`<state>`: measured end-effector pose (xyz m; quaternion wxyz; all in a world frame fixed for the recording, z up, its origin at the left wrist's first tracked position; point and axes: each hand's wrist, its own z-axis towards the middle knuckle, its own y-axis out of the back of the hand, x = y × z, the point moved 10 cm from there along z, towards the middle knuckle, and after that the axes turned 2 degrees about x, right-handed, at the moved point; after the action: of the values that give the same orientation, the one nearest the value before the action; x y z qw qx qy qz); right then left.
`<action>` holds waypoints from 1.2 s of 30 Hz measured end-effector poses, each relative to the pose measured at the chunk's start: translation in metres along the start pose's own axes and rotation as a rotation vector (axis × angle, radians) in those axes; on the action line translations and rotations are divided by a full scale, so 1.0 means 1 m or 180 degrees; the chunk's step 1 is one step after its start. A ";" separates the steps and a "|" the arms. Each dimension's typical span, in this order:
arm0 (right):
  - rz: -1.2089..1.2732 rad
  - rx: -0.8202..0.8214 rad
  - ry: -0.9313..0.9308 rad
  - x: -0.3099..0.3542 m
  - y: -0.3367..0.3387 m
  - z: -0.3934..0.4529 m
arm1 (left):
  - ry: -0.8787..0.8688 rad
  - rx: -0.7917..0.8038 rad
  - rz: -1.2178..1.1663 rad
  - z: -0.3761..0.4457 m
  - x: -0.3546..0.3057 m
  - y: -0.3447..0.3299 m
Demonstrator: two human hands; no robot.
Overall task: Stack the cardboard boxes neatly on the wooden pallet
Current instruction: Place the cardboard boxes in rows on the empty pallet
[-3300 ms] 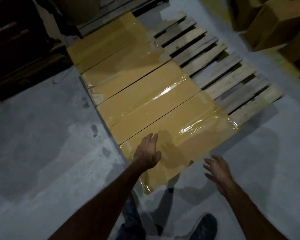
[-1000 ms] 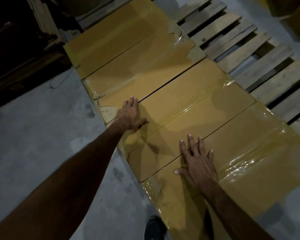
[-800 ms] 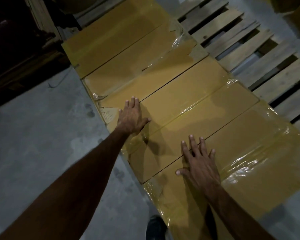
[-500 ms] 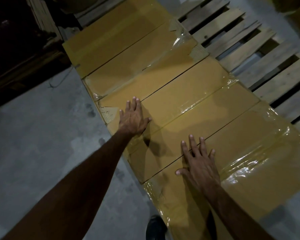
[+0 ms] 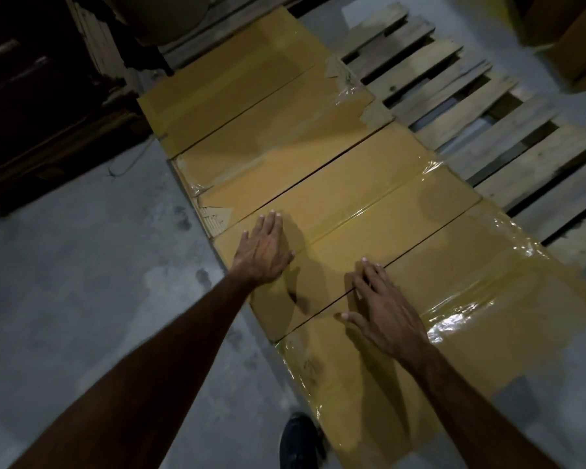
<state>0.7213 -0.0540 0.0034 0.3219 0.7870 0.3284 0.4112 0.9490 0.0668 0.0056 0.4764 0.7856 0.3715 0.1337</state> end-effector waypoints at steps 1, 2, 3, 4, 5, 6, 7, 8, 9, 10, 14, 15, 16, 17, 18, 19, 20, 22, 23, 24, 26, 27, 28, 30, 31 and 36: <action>0.0042 -0.0074 0.0017 -0.001 0.006 -0.006 | 0.0019 0.0011 -0.0016 -0.010 -0.006 -0.001; 0.0090 -0.0130 0.0006 -0.002 0.012 -0.014 | 0.0028 0.0024 -0.0028 -0.021 -0.014 -0.001; 0.0151 -0.0165 -0.0025 -0.005 0.018 -0.023 | 0.0027 0.0030 -0.0043 -0.033 -0.023 0.000; 0.0220 -0.0190 -0.0053 -0.008 0.024 -0.034 | 0.0022 0.0024 -0.0078 -0.045 -0.033 0.002; 0.0293 -0.0211 -0.0070 -0.010 0.031 -0.046 | 0.0018 0.0010 -0.0142 -0.058 -0.044 0.004; 0.0376 -0.0237 -0.0085 -0.012 0.041 -0.060 | 0.0015 -0.0008 -0.0245 -0.073 -0.056 0.008; 0.0467 -0.0273 -0.0104 -0.014 0.051 -0.075 | 0.0005 -0.0046 -0.0377 -0.089 -0.068 0.014; 0.0564 -0.0318 -0.0128 -0.017 0.063 -0.091 | -0.0007 -0.0109 -0.0525 -0.106 -0.081 0.022; 0.0663 -0.0368 -0.0160 -0.019 0.076 -0.108 | -0.0007 -0.0172 -0.0669 -0.124 -0.093 0.032; 0.0769 -0.0423 -0.0207 -0.022 0.092 -0.128 | -0.0013 -0.0229 -0.0798 -0.143 -0.107 0.043; 0.1211 -0.0622 -0.0536 -0.029 0.153 -0.227 | 0.0039 -0.0387 -0.1318 -0.238 -0.165 0.081; 0.1359 -0.0687 -0.0596 -0.029 0.167 -0.254 | 0.0082 -0.0403 -0.1442 -0.263 -0.181 0.087; 0.1511 -0.0757 -0.0631 -0.027 0.181 -0.280 | 0.0116 -0.0412 -0.1550 -0.288 -0.198 0.092; 0.1641 -0.0843 -0.0648 -0.025 0.195 -0.306 | 0.0145 -0.0424 -0.1643 -0.313 -0.215 0.097; 0.1750 -0.0905 -0.0687 -0.025 0.207 -0.331 | 0.0166 -0.0448 -0.1752 -0.336 -0.233 0.104; 0.1848 -0.0944 -0.0740 -0.027 0.218 -0.355 | 0.0189 -0.0477 -0.1885 -0.359 -0.250 0.112; 0.1910 -0.0979 -0.0787 -0.028 0.229 -0.379 | 0.0212 -0.0526 -0.2009 -0.382 -0.266 0.119; 0.2002 -0.1086 -0.0840 -0.032 0.245 -0.426 | 0.0284 -0.0599 -0.2221 -0.427 -0.297 0.130; 0.2076 -0.1124 -0.0865 -0.033 0.252 -0.447 | 0.0300 -0.0618 -0.2308 -0.446 -0.311 0.133; 0.2153 -0.1153 -0.0895 -0.034 0.257 -0.467 | 0.0282 -0.0623 -0.2378 -0.463 -0.326 0.136; 0.2283 -0.1254 -0.0945 -0.036 0.266 -0.506 | 0.0163 -0.0583 -0.2463 -0.492 -0.356 0.141; 0.2347 -0.1316 -0.0971 -0.037 0.269 -0.523 | 0.0075 -0.0585 -0.2496 -0.503 -0.369 0.144; 0.2430 -0.1385 -0.1017 -0.039 0.272 -0.539 | -0.0001 -0.0595 -0.2534 -0.512 -0.381 0.148; 0.2610 -0.1568 -0.1128 -0.043 0.277 -0.567 | -0.0134 -0.0608 -0.2594 -0.521 -0.403 0.158; 0.2677 -0.1673 -0.1165 -0.046 0.278 -0.581 | -0.0217 -0.0593 -0.2627 -0.524 -0.414 0.162; 0.2960 -0.2145 -0.1452 -0.062 0.273 -0.653 | -0.0838 -0.0379 -0.2662 -0.535 -0.465 0.168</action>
<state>0.2020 -0.1052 0.4851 0.4020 0.7709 -0.2742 0.4109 0.4034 0.0379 0.4881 0.5772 0.5493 0.5853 -0.1506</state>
